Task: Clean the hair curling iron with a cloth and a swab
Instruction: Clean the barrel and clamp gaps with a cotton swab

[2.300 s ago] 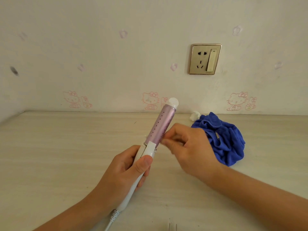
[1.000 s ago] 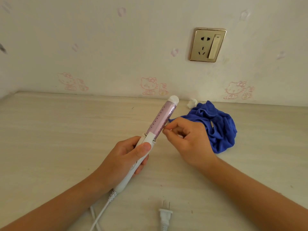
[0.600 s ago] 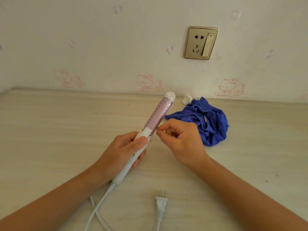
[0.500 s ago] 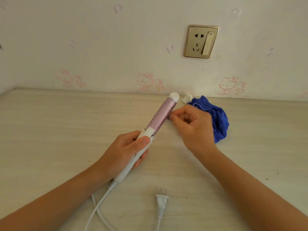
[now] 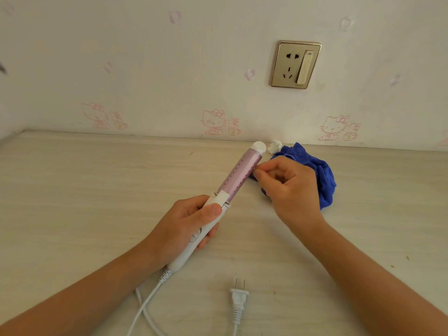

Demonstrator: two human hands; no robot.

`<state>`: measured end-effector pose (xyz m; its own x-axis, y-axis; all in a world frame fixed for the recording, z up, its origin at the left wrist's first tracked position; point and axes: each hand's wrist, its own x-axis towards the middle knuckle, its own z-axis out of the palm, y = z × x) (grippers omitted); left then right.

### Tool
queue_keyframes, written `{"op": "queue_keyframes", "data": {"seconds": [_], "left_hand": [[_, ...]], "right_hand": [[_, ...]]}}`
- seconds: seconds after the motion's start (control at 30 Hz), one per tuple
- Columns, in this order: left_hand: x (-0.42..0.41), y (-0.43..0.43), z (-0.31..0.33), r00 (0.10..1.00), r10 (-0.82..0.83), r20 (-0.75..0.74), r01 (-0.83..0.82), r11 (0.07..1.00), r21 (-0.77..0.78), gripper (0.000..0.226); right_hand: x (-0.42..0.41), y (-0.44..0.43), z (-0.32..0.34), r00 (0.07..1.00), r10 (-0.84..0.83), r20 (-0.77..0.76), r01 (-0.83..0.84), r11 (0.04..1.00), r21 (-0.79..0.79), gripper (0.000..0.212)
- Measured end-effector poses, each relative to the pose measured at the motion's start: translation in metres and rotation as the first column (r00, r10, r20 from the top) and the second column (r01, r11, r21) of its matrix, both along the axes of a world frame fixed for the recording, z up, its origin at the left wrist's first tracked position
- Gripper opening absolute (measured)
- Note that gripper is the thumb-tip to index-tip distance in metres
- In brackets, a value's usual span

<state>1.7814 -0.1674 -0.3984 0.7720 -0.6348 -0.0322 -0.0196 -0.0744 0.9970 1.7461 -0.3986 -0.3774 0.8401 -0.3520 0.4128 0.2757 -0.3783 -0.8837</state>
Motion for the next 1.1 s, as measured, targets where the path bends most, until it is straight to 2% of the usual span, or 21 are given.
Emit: {"op": "queue_keyframes", "data": {"seconds": [0.2,0.27,0.37,0.43,0.6,0.7,0.83,0.9,1.0,1.1], "left_hand": [[0.002,0.004,0.001,0.999,0.026,-0.026,-0.027,0.998,-0.049,0.052],[0.001,0.003,0.001,0.999,0.026,-0.022,-0.027,0.999,-0.042,0.053],[0.001,0.0,0.0,1.0,0.001,-0.004,-0.001,1.0,-0.007,0.056],[0.0,0.0,-0.001,1.0,-0.012,0.004,0.012,1.0,0.004,0.057],[0.001,0.003,0.0,1.0,0.018,-0.017,-0.019,0.998,-0.055,0.053],[0.002,0.001,0.002,0.999,0.017,-0.03,-0.018,0.998,-0.054,0.052],[0.002,0.0,0.0,0.999,-0.026,-0.026,0.025,0.999,-0.029,0.053],[0.001,0.001,0.0,1.0,-0.015,-0.023,0.014,1.0,-0.027,0.053],[0.002,0.004,0.002,1.0,0.011,-0.025,-0.012,0.998,-0.056,0.055],[0.002,0.003,0.003,0.999,0.016,-0.043,-0.019,0.997,-0.072,0.055]], "right_hand": [[-0.015,0.035,-0.017,0.956,0.273,-0.107,-0.284,0.953,-0.11,0.014],[-0.012,0.028,-0.012,0.969,0.233,-0.087,-0.242,0.963,-0.118,0.016],[-0.003,0.003,0.001,0.999,0.039,-0.011,-0.04,0.999,-0.025,0.018],[-0.002,-0.004,0.003,1.0,-0.023,-0.013,0.023,1.0,0.012,0.018],[-0.016,0.032,-0.013,0.965,0.247,-0.091,-0.256,0.96,-0.11,0.021],[-0.012,0.025,-0.007,0.977,0.198,-0.08,-0.206,0.972,-0.117,0.02],[-0.004,-0.004,0.006,1.0,-0.015,-0.013,0.015,0.999,0.045,0.016],[-0.007,0.003,0.002,0.999,0.035,-0.024,-0.035,0.999,0.014,0.014],[-0.017,0.031,-0.011,0.972,0.221,-0.079,-0.228,0.969,-0.095,0.023],[-0.015,0.032,-0.009,0.973,0.214,-0.084,-0.224,0.965,-0.135,0.02]]}}
